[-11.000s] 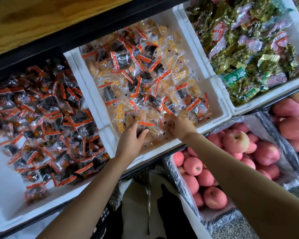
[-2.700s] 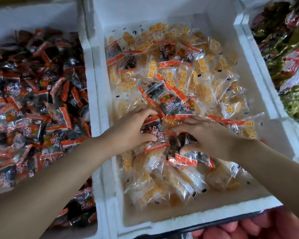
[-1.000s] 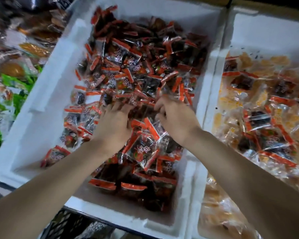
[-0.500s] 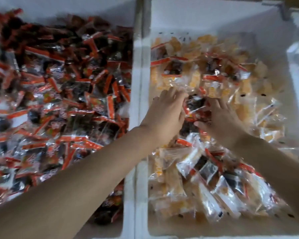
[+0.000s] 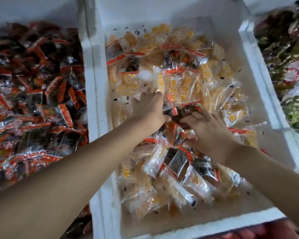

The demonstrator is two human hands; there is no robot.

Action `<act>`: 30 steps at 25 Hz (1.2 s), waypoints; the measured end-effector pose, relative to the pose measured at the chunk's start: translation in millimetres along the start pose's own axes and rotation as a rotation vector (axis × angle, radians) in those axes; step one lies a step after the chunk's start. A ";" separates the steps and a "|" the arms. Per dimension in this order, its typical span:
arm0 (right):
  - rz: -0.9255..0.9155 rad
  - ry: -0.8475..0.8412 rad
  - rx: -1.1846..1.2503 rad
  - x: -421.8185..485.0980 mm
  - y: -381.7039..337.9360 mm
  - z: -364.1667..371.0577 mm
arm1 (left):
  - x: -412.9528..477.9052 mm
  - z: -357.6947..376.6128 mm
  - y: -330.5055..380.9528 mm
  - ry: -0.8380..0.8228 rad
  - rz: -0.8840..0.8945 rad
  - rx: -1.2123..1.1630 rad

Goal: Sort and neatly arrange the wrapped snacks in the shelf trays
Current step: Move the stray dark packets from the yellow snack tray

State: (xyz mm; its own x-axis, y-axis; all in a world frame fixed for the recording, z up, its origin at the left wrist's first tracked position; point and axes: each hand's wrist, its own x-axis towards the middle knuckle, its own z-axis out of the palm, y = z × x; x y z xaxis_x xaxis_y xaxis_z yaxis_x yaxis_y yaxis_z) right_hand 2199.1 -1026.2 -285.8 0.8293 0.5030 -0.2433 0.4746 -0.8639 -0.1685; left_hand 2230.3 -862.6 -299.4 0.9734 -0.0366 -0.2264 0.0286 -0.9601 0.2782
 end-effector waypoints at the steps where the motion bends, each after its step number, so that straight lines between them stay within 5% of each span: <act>1: 0.037 0.004 0.007 -4.0 0.3 -0.2 | -4.5 1.1 -1.2 0.027 0.008 -0.033; 5: 0.213 0.176 0.294 -11.4 2.2 -4.8 | -28.9 -6.9 -9.3 0.251 0.012 -0.251; 12: 0.284 0.294 1.104 1.3 -36.2 -17.3 | -68.9 -0.1 -5.0 0.058 -0.084 -1.113; 15: 0.194 0.249 1.014 2.9 -41.8 -9.3 | -82.7 -1.9 -10.2 -0.069 -0.102 -1.291; 19: -0.057 0.346 0.622 -1.1 -33.9 1.8 | -86.3 -7.2 -21.0 0.113 -0.141 -1.117; 21: 0.057 0.345 0.486 6.3 -14.7 3.6 | -86.2 -8.5 -26.8 0.135 -0.157 -1.097; 25: 0.257 0.089 0.178 24.1 11.9 9.6 | -86.6 -6.5 -31.0 0.176 -0.168 -1.066; 30: 0.330 -0.004 0.179 20.6 4.8 -0.7 | -86.3 -1.5 -26.2 0.195 -0.185 -1.038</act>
State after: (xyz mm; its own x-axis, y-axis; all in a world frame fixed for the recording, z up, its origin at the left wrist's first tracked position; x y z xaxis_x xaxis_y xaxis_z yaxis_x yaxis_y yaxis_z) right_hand 2218.6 -1019.9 -290.9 0.9276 0.1990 -0.3163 0.1229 -0.9618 -0.2447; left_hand 2145.9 -833.9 -285.7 0.9509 0.2185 -0.2190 0.2695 -0.2371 0.9334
